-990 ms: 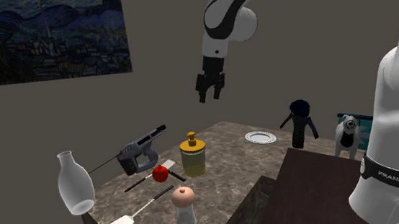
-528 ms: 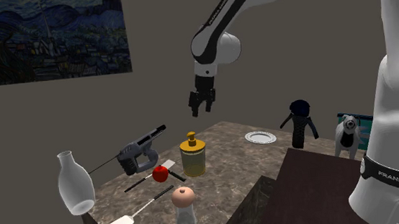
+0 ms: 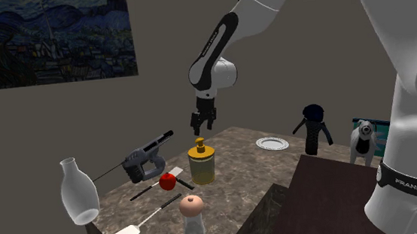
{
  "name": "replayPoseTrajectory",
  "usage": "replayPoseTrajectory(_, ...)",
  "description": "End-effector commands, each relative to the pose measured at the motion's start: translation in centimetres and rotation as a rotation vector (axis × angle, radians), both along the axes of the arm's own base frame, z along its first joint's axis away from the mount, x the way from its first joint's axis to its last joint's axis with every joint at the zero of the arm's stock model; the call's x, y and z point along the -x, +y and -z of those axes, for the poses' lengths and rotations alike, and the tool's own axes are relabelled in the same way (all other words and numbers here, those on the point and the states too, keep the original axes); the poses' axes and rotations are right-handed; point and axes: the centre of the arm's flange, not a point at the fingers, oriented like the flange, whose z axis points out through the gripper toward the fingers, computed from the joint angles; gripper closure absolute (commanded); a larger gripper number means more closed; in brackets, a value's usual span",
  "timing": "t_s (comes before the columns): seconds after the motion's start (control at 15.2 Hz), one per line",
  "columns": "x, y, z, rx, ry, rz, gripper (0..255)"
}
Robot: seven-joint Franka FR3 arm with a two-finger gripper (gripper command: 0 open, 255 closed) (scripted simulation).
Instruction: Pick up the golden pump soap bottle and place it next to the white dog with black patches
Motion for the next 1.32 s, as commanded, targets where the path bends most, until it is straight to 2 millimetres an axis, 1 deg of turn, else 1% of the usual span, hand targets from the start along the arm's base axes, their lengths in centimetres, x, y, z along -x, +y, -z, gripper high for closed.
replayPoseTrajectory(0.0, -1.8, -1.0, 2.3, 0.003, -0.001, -0.007, 0)
replayPoseTrajectory(0.13, -3.2, -1.6, 3.8, 0.006, -0.002, -0.012, 0)
replayPoseTrajectory(0.59, -3.8, -1.5, 7.5, 0.006, -0.002, -0.012, 0)
replayPoseTrajectory(0.66, -3.8, -1.5, 7.8, 0.006, -0.002, -0.012, 0)
replayPoseTrajectory(1.12, -3.8, -1.5, 7.8, 0.006, -0.002, -0.012, 0)
replayPoseTrajectory(1.19, -3.8, -1.5, 7.8, 0.006, -0.002, -0.012, 255)
replayPoseTrajectory(1.25, -3.8, -1.5, 7.8, 0.006, -0.002, -0.012, 255)
